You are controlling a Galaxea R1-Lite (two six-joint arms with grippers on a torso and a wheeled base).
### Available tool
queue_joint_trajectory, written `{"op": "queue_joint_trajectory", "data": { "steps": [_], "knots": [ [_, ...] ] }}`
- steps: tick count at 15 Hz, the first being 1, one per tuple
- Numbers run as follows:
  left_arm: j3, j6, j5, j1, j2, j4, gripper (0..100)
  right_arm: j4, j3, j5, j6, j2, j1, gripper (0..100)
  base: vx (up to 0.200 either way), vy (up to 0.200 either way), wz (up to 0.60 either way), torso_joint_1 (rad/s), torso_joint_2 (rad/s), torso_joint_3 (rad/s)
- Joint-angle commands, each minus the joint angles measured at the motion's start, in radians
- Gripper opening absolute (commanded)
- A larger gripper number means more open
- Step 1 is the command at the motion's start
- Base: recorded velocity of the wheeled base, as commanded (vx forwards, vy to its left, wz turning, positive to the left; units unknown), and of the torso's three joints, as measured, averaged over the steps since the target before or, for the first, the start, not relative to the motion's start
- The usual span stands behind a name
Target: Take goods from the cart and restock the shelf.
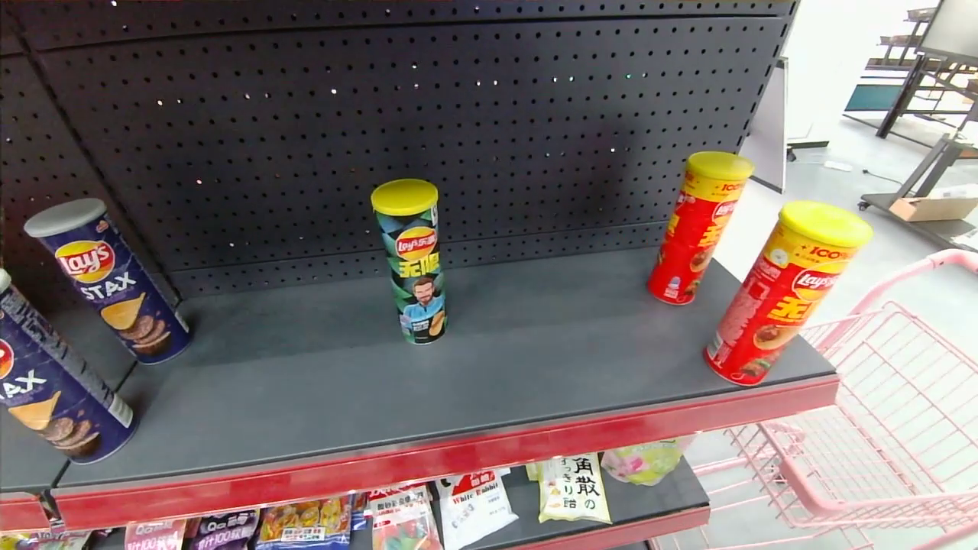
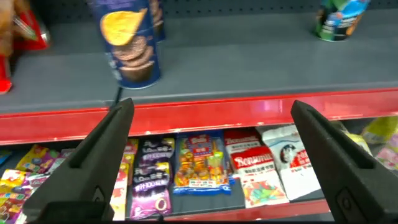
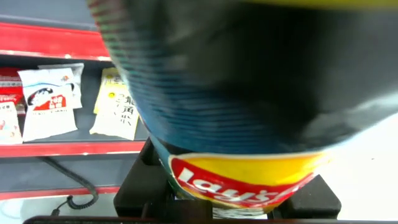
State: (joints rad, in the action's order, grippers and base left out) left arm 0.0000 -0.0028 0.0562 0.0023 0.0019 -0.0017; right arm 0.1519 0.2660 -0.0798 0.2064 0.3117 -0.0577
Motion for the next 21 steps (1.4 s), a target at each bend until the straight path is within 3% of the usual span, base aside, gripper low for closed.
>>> {"op": "queue_joint_trajectory", "data": {
  "steps": [1,3,9,12,15,21],
  "knots": [
    [0.0,0.0,0.001,-0.001,0.0,0.0,100,0.0,-0.002,0.0,0.001,0.0,0.001,0,0.0,0.0,0.6,0.007,0.0,0.002],
    [0.0,0.0,0.001,-0.001,0.0,0.0,100,0.0,-0.007,-0.008,0.001,-0.002,0.001,0,0.0,0.0,0.6,0.0,0.0,0.005],
    [0.0,0.0,0.001,-0.001,0.0,0.0,100,-0.002,-0.034,-0.02,0.013,-0.091,0.001,0,0.0,0.0,0.0,0.0,0.0,0.0],
    [0.0,0.004,-0.002,-0.002,0.013,0.0,100,0.001,-0.044,0.034,0.005,-0.203,-0.019,0,0.0,0.0,0.0,0.0,0.0,0.0],
    [-0.002,0.004,-0.085,-0.004,0.016,0.0,100,0.0,-0.08,0.166,-0.032,-0.215,-0.028,0,0.0,0.0,0.0,0.0,0.0,0.0],
    [-0.002,0.007,-0.099,-0.005,0.018,-0.003,100,-0.015,-0.171,0.176,-0.122,-0.217,-0.028,0,0.0,0.0,0.0,0.0,0.0,0.0]
  ]
}}
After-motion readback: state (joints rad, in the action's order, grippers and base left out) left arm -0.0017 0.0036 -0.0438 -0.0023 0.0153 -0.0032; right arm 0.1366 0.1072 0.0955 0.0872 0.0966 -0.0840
